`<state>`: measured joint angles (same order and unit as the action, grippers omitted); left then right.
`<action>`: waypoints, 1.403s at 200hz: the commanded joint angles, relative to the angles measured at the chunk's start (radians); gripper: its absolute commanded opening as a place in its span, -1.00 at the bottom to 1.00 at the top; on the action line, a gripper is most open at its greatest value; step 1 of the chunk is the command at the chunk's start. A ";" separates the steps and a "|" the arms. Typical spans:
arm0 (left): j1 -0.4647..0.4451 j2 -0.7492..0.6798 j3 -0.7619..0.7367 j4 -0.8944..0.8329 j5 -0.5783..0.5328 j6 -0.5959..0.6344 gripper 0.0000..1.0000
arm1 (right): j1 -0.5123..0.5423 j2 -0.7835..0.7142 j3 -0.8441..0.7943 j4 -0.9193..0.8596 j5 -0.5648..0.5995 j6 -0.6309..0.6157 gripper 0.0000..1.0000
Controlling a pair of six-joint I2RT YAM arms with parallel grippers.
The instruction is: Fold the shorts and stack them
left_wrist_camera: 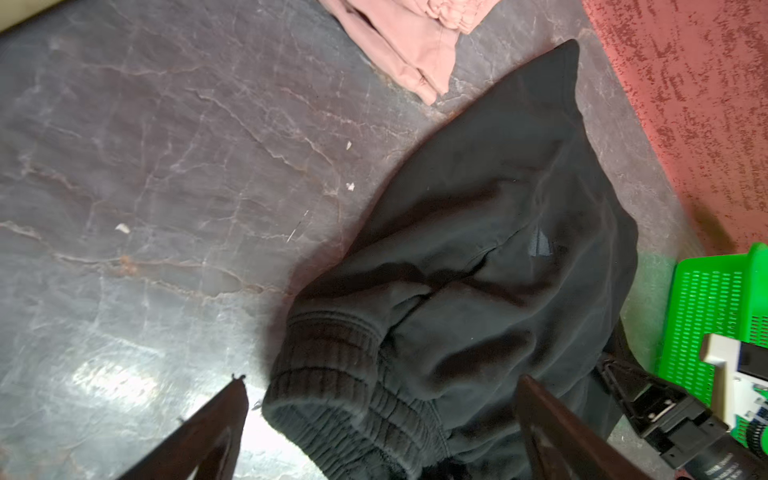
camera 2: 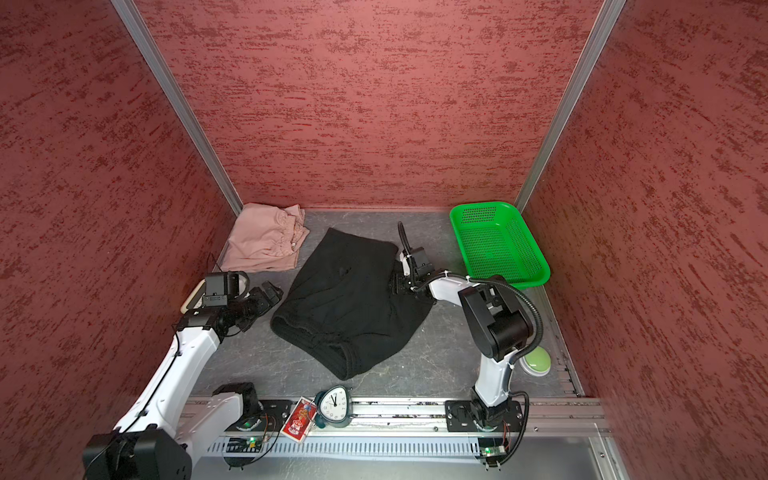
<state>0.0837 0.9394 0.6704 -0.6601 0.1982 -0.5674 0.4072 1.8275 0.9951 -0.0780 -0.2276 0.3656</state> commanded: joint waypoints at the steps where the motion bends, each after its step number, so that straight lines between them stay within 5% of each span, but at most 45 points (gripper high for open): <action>1: -0.024 -0.014 -0.015 0.042 0.049 0.017 0.99 | -0.046 -0.037 -0.071 0.049 -0.013 0.037 0.15; 52: -0.215 0.195 0.099 0.111 0.011 0.079 0.99 | -0.138 -0.252 -0.376 0.105 0.017 0.182 -0.02; 91: -0.247 0.354 0.211 0.154 0.032 0.119 0.99 | -0.137 -0.623 -0.585 -0.024 0.063 0.349 -0.01; 129: -0.272 0.428 0.319 0.073 0.021 0.143 0.99 | -0.122 -0.886 -0.483 -0.246 0.150 0.222 0.12; 164: -0.280 0.294 0.190 -0.009 0.016 0.018 0.99 | -0.097 -0.555 -0.259 -0.080 0.018 0.063 0.38; 208: -0.275 0.101 0.065 -0.049 -0.015 -0.029 0.99 | 0.008 -0.066 0.249 -0.142 0.068 -0.220 0.47; 248: -0.296 0.042 -0.004 -0.002 0.018 -0.095 0.99 | 0.022 0.280 0.588 -0.136 0.017 -0.222 0.70; 280: -0.302 0.015 -0.084 0.067 0.040 -0.126 0.99 | 0.037 0.484 0.781 -0.155 0.060 -0.181 0.71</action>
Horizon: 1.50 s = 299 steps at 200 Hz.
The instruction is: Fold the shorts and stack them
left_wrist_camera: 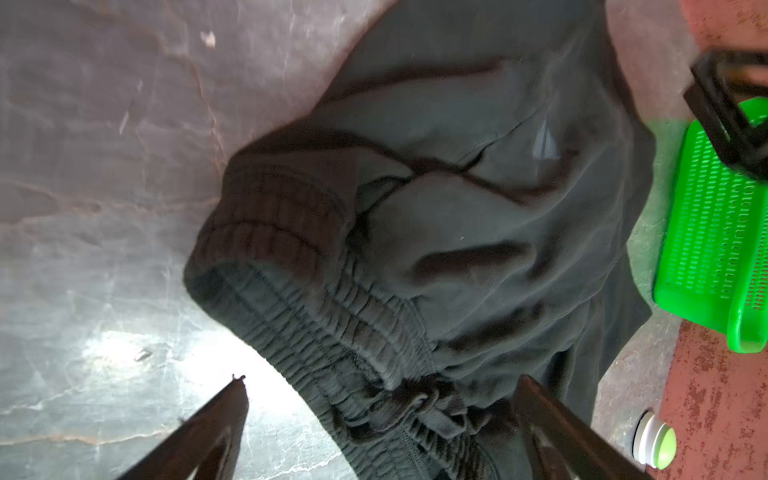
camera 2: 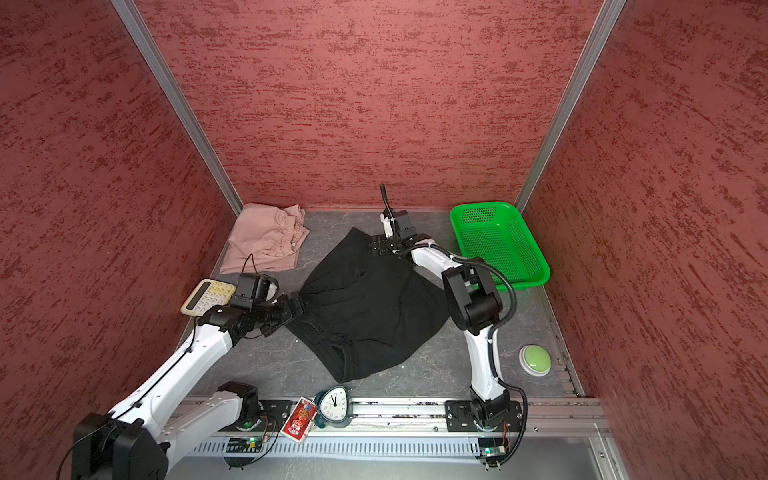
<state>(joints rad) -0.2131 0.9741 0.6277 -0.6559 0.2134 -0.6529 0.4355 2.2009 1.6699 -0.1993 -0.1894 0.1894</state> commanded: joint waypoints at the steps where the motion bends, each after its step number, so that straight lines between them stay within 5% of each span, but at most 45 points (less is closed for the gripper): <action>1: -0.005 -0.020 -0.042 0.064 0.025 -0.041 0.99 | 0.008 0.115 0.111 -0.034 0.024 -0.004 0.71; 34: -0.006 -0.017 -0.083 0.112 0.050 -0.051 0.99 | 0.010 0.269 0.307 -0.171 0.100 -0.002 0.70; 51: -0.006 -0.008 -0.092 0.122 0.054 -0.050 0.99 | 0.009 0.315 0.364 -0.239 0.173 0.010 0.54; 104: -0.004 0.068 -0.082 0.208 0.075 -0.025 0.99 | -0.052 0.264 0.303 -0.240 0.170 0.078 -1.00; 197: -0.034 0.455 0.171 0.420 0.169 0.138 1.00 | -0.289 -0.130 -0.310 0.106 0.130 0.222 -1.00; 247: -0.115 0.698 0.360 0.402 0.226 0.237 0.75 | -0.314 -0.197 -0.390 0.212 0.062 0.231 -1.00; 299: -0.129 0.775 0.431 0.336 0.206 0.243 0.45 | -0.314 -0.226 -0.395 0.252 0.007 0.220 -1.00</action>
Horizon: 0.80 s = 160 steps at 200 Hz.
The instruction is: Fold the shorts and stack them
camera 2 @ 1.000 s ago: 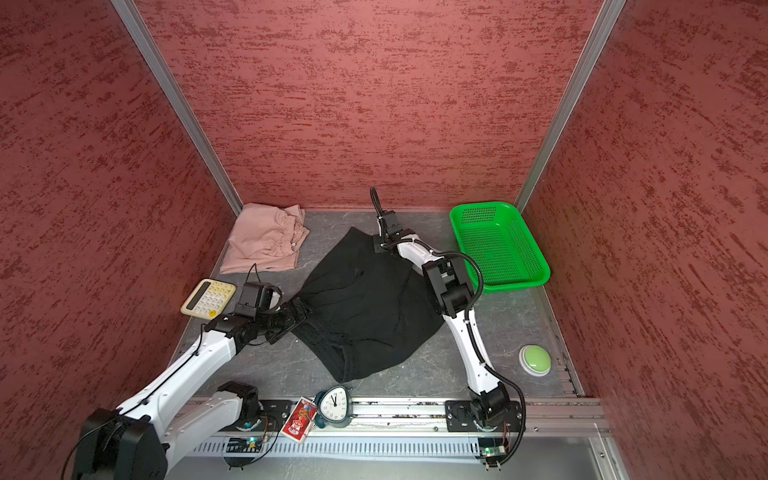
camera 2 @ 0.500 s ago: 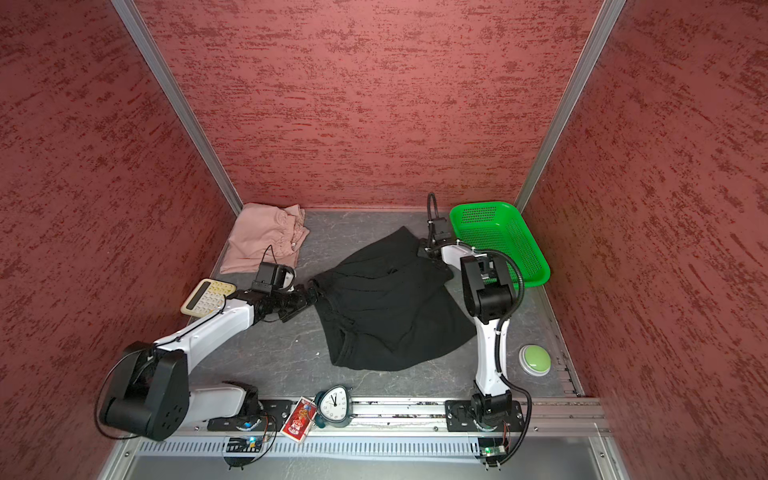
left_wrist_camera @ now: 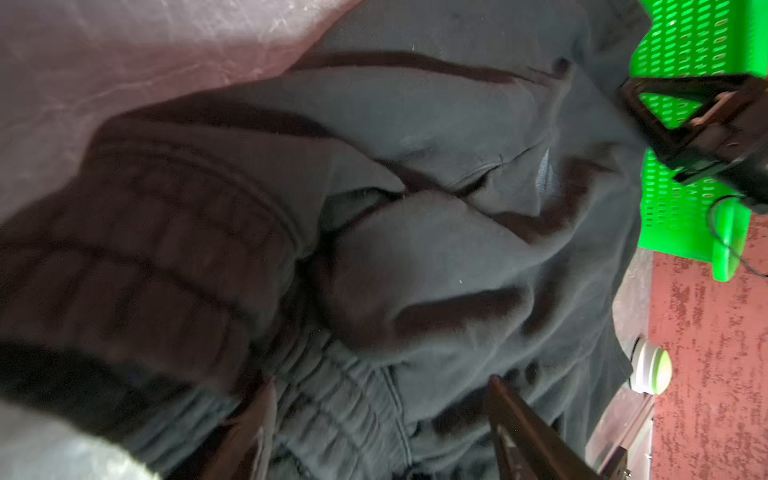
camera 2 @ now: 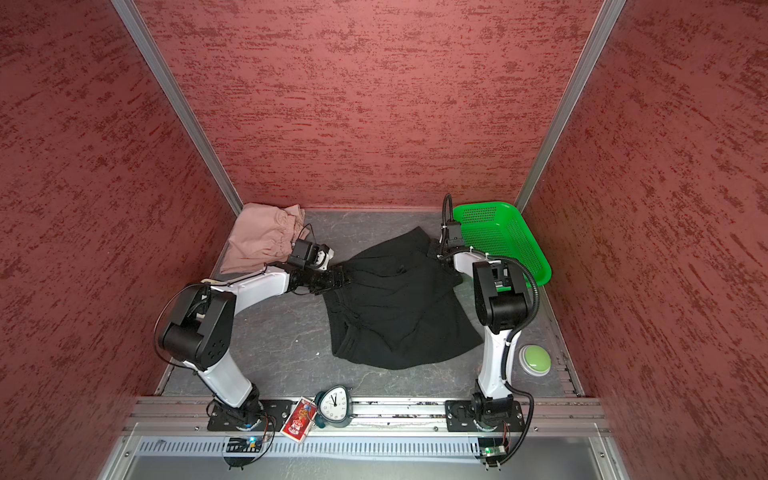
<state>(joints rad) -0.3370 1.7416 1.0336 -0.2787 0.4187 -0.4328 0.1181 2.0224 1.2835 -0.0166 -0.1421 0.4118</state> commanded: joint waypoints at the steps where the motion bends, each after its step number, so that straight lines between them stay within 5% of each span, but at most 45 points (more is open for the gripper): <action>1: -0.005 0.007 0.025 -0.043 0.000 0.023 0.44 | 0.004 -0.047 -0.009 0.071 -0.040 -0.002 -1.00; 54: -0.007 -0.091 -0.062 -0.149 -0.108 -0.020 0.42 | 0.004 -0.060 0.009 0.091 -0.064 -0.008 -1.00; 92: -0.003 -0.153 -0.166 0.013 -0.085 -0.076 0.44 | 0.004 -0.061 0.013 0.105 -0.103 0.001 -1.00; 160: -0.014 -0.045 -0.112 0.133 -0.048 -0.096 0.44 | 0.005 -0.076 -0.011 0.108 -0.134 -0.018 -1.00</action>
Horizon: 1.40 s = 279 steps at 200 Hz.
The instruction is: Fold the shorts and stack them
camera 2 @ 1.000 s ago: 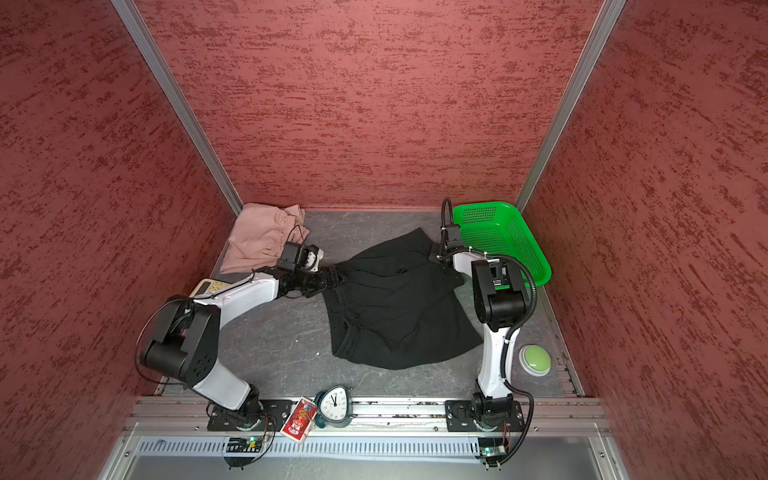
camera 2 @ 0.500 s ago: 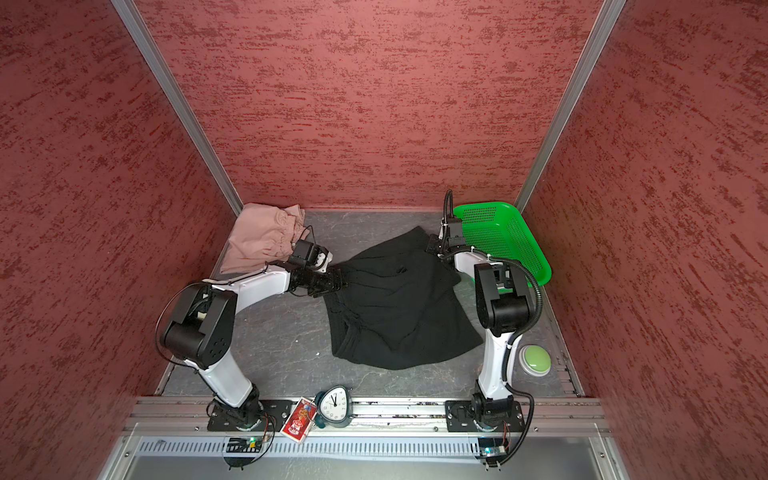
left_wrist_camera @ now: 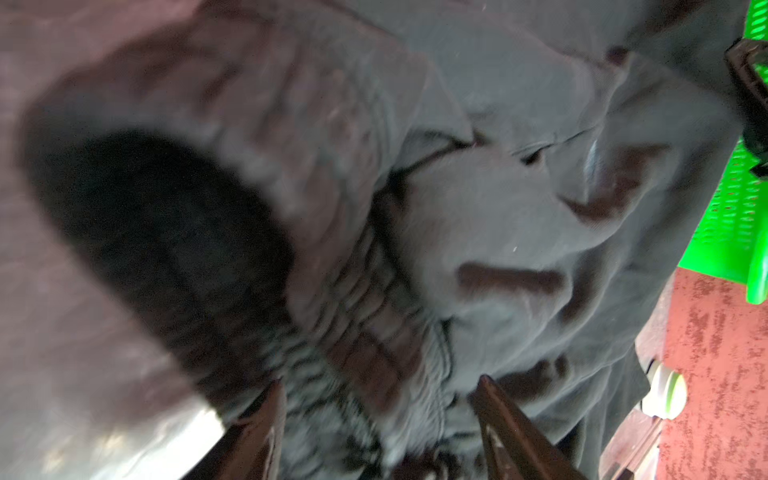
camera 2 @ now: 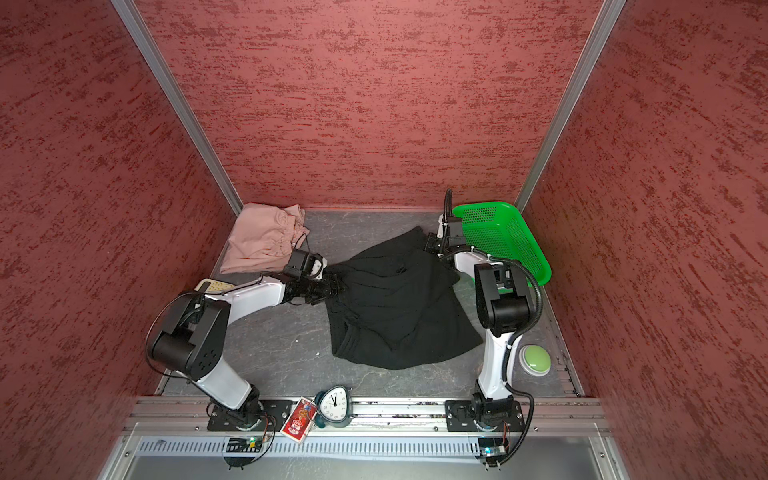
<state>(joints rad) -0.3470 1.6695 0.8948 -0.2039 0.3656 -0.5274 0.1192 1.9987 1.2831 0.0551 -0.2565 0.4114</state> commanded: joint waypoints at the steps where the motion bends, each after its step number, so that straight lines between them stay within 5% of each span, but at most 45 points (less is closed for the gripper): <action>1: -0.004 0.028 0.028 0.058 0.004 -0.001 0.44 | 0.004 -0.052 -0.011 0.037 -0.020 -0.018 -1.00; 28: 0.002 0.072 0.070 0.031 -0.015 0.041 0.31 | 0.005 -0.056 -0.009 0.029 -0.008 -0.035 -1.00; 37: 0.013 0.082 0.081 0.032 -0.014 0.055 -0.18 | 0.005 -0.058 -0.005 0.028 -0.003 -0.041 -1.00; 43: 0.020 0.086 0.090 0.030 -0.016 0.060 -0.68 | 0.004 -0.062 -0.004 0.025 0.004 -0.046 -1.00; 52: 0.038 0.086 0.101 0.029 -0.016 0.066 -1.00 | 0.005 -0.065 0.001 0.017 0.014 -0.054 -1.00; 127: 0.141 0.000 0.268 -0.129 -0.050 0.254 -1.00 | 0.005 -0.060 0.090 -0.027 0.100 -0.122 -1.00; 193: 0.197 -0.005 0.298 -0.041 0.081 0.271 -1.00 | 0.005 -0.024 0.227 -0.038 0.124 -0.136 -1.00; 221: 0.207 0.072 0.356 -0.058 0.089 0.267 -0.93 | 0.003 0.080 0.354 -0.113 0.134 -0.138 -1.00; 258: 0.216 0.152 0.418 -0.046 0.090 0.262 -0.42 | 0.003 0.199 0.467 -0.130 0.128 -0.123 -1.00; 264: 0.220 0.163 0.429 -0.047 0.090 0.262 -0.19 | 0.002 0.218 0.494 -0.144 0.120 -0.122 -0.93; 274: 0.228 0.176 0.447 -0.054 0.088 0.262 0.50 | 0.003 0.241 0.533 -0.165 0.097 -0.122 -0.56; 279: 0.233 0.179 0.453 -0.057 0.085 0.261 0.62 | 0.002 0.246 0.546 -0.171 0.085 -0.121 -0.38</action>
<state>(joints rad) -0.1349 1.8240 1.3029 -0.2691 0.4480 -0.2737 0.1226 2.2055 1.7496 -0.0662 -0.1535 0.2962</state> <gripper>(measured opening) 0.537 0.162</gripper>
